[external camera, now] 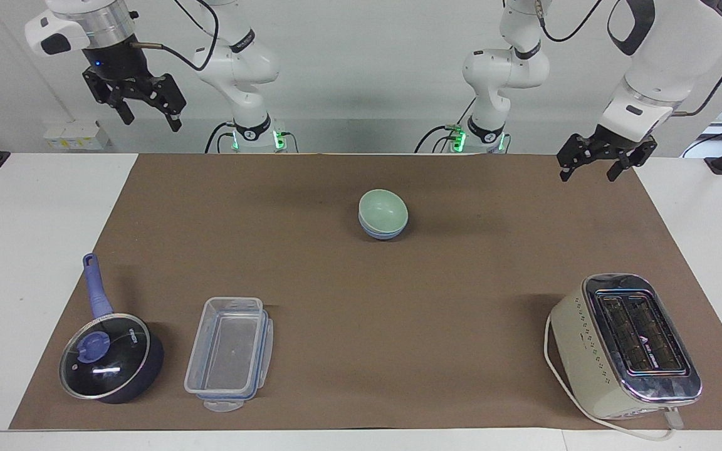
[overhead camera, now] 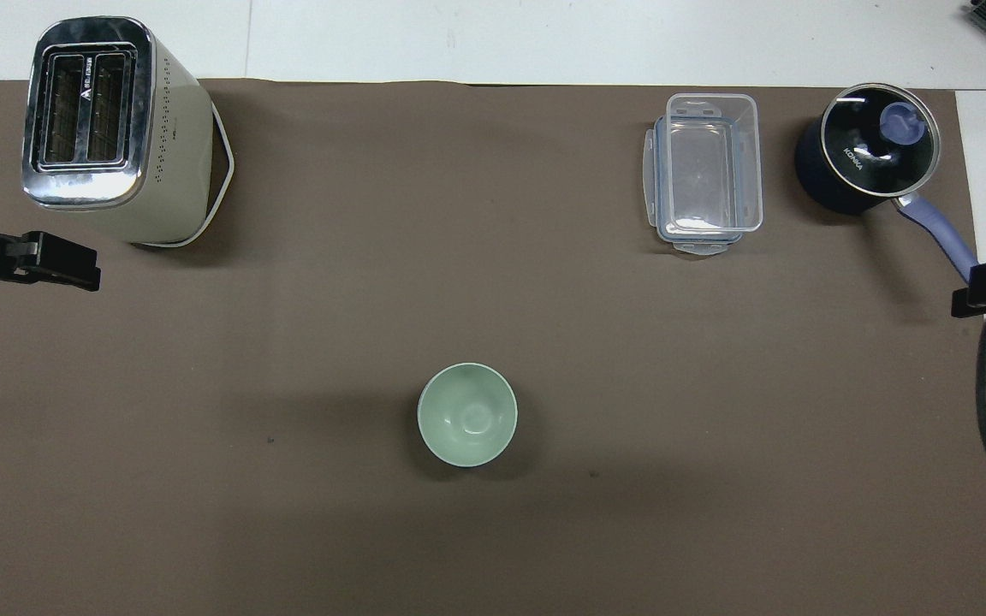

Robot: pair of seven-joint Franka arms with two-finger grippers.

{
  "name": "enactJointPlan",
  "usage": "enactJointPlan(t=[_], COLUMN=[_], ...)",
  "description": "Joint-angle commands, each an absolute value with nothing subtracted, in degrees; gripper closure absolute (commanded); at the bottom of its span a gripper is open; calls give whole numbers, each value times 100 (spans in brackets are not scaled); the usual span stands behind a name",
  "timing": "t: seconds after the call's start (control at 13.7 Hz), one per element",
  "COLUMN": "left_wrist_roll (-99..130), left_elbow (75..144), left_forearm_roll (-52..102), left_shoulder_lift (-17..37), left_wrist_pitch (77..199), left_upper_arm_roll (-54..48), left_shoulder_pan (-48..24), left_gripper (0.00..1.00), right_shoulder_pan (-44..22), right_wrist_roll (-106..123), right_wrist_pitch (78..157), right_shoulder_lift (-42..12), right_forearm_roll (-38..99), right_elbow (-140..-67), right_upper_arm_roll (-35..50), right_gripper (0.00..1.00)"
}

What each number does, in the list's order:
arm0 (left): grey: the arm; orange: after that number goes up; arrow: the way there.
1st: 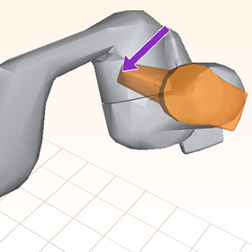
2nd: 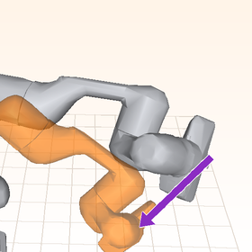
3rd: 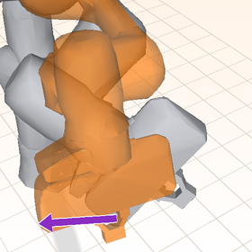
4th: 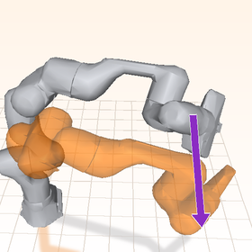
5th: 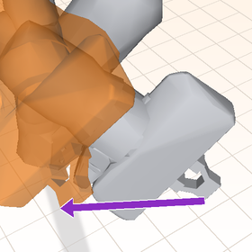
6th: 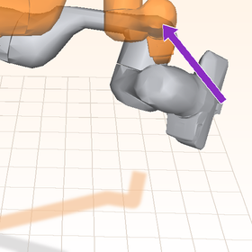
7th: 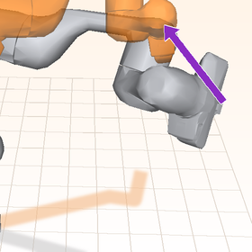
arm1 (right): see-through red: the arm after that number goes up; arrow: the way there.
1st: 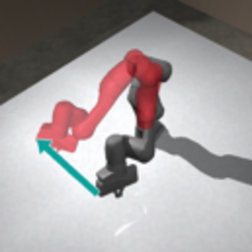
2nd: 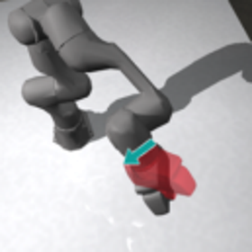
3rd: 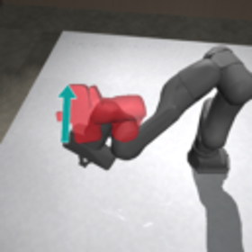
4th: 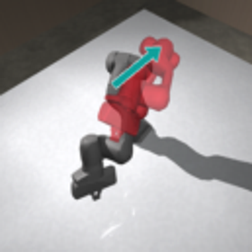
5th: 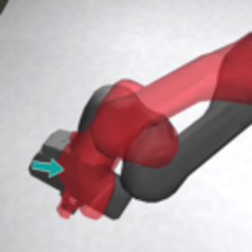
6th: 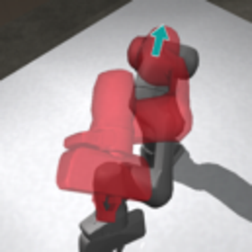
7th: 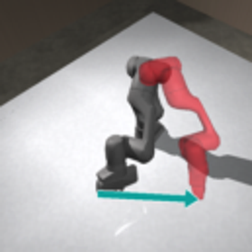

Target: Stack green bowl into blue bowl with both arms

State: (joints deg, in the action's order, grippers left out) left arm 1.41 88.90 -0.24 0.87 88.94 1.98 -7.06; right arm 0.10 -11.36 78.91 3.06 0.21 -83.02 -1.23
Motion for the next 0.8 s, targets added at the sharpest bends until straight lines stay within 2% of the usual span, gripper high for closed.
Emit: enactJointPlan(t=[0.0,0.73], left_wrist_roll=[105,105], left_elbow=[8780,8780], left_forearm_roll=[-97,-105], left_shoulder_lift=[132,132], left_wrist_pitch=[8763,8763], left_upper_arm_roll=[158,158], left_shoulder_pan=[-642,-642], left_gripper=[0,0], right_shoulder_pan=[53,44], right_wrist_roll=[-1010,-1055], right_wrist_pitch=[8199,8297], right_shoulder_lift=[527,536], right_forearm_roll=[79,79], right_elbow=[-8858,-8886], right_upper_arm_roll=[-105,-97], right_gripper=[0,0])
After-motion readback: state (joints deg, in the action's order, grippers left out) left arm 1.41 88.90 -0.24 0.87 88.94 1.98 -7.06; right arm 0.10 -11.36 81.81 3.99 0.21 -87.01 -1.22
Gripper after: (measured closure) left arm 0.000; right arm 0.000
